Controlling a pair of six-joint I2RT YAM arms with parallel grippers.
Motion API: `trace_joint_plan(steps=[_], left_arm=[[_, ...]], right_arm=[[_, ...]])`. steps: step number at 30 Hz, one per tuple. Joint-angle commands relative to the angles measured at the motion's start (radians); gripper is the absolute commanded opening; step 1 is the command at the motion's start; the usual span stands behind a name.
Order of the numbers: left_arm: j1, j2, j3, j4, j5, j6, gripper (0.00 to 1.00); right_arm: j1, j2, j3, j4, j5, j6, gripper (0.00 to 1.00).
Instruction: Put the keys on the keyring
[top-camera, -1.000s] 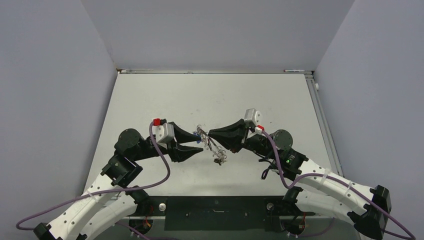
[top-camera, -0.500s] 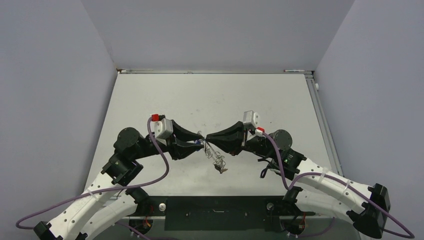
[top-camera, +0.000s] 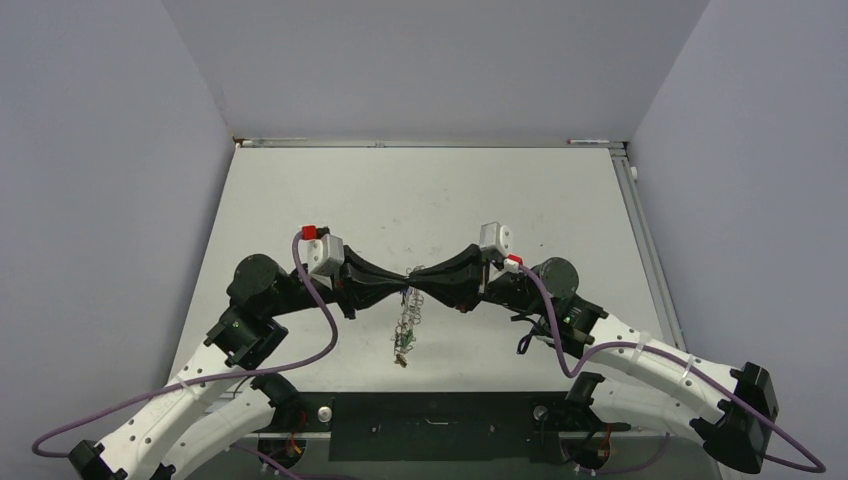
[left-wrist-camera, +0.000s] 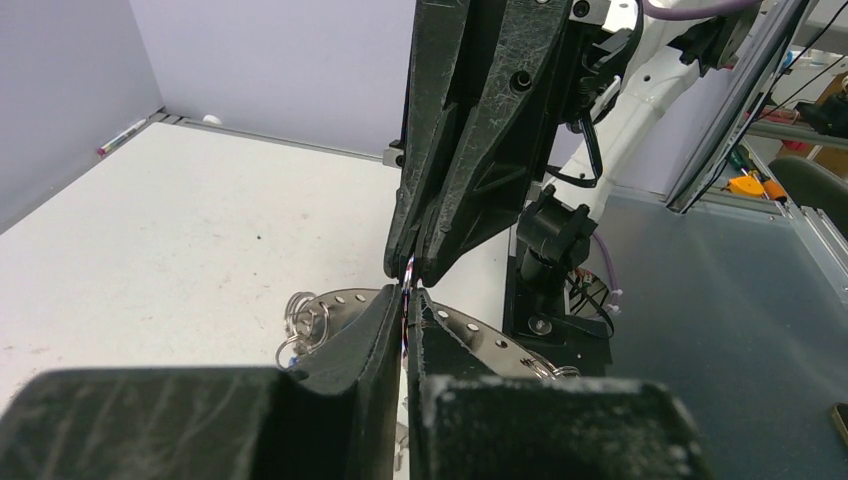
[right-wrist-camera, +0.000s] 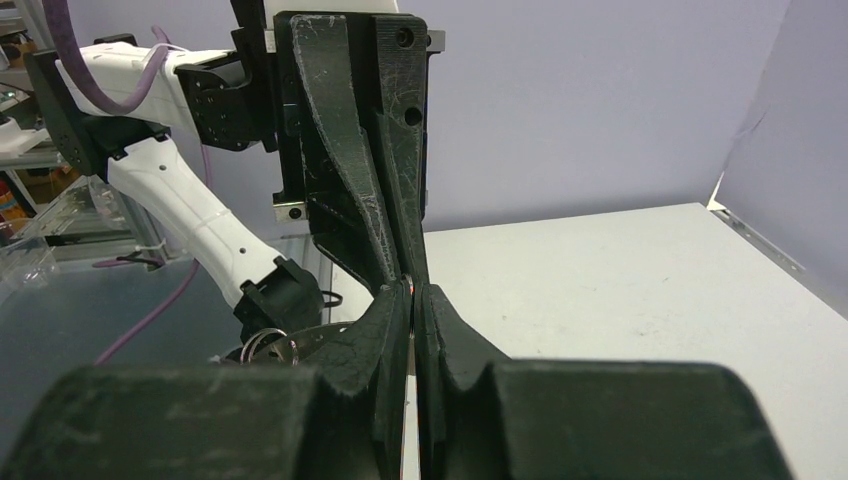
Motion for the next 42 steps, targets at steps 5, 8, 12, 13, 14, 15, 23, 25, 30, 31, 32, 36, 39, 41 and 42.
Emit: trace_joint_plan(steps=[5, 8, 12, 13, 14, 15, 23, 25, 30, 31, 32, 36, 39, 41, 42], left_arm=[[-0.003, 0.018, 0.069, -0.098, -0.005, 0.096, 0.0], [-0.003, 0.026, 0.112, -0.228, -0.025, 0.173, 0.0], [-0.003, 0.033, 0.157, -0.344, -0.033, 0.262, 0.0], [-0.005, 0.035, 0.167, -0.37, -0.036, 0.283, 0.0], [-0.007, 0.036, 0.17, -0.388, -0.035, 0.295, 0.0], [-0.012, 0.036, 0.17, -0.396, -0.029, 0.304, 0.0], [-0.02, 0.033, 0.186, -0.439, 0.002, 0.357, 0.0], [-0.022, 0.038, 0.187, -0.448, 0.005, 0.361, 0.0], [-0.03, 0.043, 0.184, -0.458, 0.008, 0.368, 0.0], [-0.032, 0.043, 0.184, -0.458, 0.011, 0.369, 0.0], [-0.034, 0.045, 0.184, -0.459, 0.011, 0.37, 0.0], [-0.04, 0.055, 0.182, -0.462, 0.013, 0.375, 0.0], [-0.043, 0.061, 0.183, -0.463, 0.017, 0.376, 0.0], [-0.046, 0.064, 0.183, -0.463, 0.017, 0.376, 0.0], [-0.046, 0.066, 0.183, -0.463, 0.017, 0.376, 0.0]], right_arm=[[0.011, -0.02, 0.067, -0.053, -0.016, -0.083, 0.09], [0.011, -0.025, 0.123, -0.228, -0.016, -0.173, 0.38], [0.009, -0.02, 0.206, -0.492, -0.005, -0.305, 0.51], [0.009, -0.02, 0.216, -0.528, -0.003, -0.326, 0.52], [0.01, -0.021, 0.226, -0.568, -0.004, -0.346, 0.52], [0.01, -0.021, 0.237, -0.608, -0.005, -0.371, 0.51], [0.01, 0.072, 0.346, -0.803, -0.103, -0.487, 0.41], [0.009, 0.09, 0.357, -0.797, -0.125, -0.485, 0.39], [0.009, 0.126, 0.358, -0.76, -0.167, -0.472, 0.35], [0.01, 0.131, 0.36, -0.756, -0.169, -0.472, 0.34], [0.01, 0.137, 0.359, -0.75, -0.172, -0.471, 0.34], [0.009, 0.149, 0.356, -0.717, -0.18, -0.457, 0.31], [0.009, 0.155, 0.35, -0.701, -0.185, -0.45, 0.29], [0.01, 0.157, 0.348, -0.692, -0.186, -0.445, 0.28], [0.009, 0.159, 0.346, -0.687, -0.188, -0.443, 0.26]])
